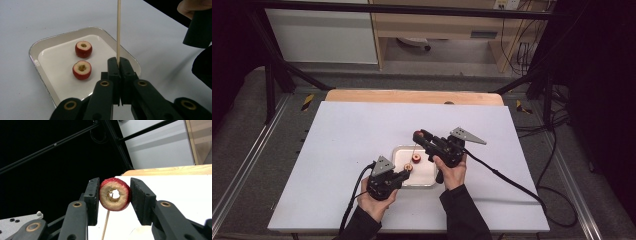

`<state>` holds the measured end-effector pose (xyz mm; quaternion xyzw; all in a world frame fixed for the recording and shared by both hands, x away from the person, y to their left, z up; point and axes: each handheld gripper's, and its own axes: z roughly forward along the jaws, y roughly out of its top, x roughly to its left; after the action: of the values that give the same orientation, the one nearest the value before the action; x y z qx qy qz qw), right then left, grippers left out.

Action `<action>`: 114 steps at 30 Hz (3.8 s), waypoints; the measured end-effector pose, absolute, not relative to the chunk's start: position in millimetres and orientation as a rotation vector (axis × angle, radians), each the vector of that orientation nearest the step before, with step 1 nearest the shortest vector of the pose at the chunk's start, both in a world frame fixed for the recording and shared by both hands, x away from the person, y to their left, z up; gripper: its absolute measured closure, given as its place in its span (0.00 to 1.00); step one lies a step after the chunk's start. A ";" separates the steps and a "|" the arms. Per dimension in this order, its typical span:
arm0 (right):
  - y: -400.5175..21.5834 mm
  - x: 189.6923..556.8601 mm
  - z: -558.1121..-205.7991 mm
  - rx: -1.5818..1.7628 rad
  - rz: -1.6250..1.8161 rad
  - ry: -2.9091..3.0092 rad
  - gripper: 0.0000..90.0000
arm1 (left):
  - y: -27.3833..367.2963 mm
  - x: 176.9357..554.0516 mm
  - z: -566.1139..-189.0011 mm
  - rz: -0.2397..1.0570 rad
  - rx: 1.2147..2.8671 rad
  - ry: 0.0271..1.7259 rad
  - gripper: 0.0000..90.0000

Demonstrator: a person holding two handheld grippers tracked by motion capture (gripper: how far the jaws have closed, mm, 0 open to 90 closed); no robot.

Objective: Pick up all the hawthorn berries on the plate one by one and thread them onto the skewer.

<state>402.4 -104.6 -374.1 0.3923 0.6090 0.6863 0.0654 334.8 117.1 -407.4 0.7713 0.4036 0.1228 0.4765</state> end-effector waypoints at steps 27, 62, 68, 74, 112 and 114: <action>-116.5 406.6 -363.3 1.131 2.009 1.870 0.68 | 120.2 332.9 -402.8 0.314 1.945 0.954 0.99; -107.9 404.3 -372.3 1.155 2.060 1.881 0.68 | 117.3 333.9 -402.2 0.320 1.928 0.964 0.99; -110.2 401.7 -370.0 1.138 2.051 1.891 0.68 | 117.8 333.4 -402.0 0.339 1.926 0.961 0.99; -112.4 400.6 -372.6 1.126 2.035 1.936 0.68 | 119.7 332.2 -400.6 0.357 1.902 0.929 0.99; -105.5 395.1 -388.0 1.054 1.709 2.221 0.20 | 146.3 337.4 -398.8 0.403 1.949 0.930 0.99; -107.9 397.4 -387.8 1.042 1.640 2.260 0.17 | 152.6 336.6 -399.8 0.403 1.959 0.934 0.99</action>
<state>397.4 -107.9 -387.8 0.3484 0.7558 0.5485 0.0806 336.6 152.6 -399.8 0.7924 0.3779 0.1628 0.4503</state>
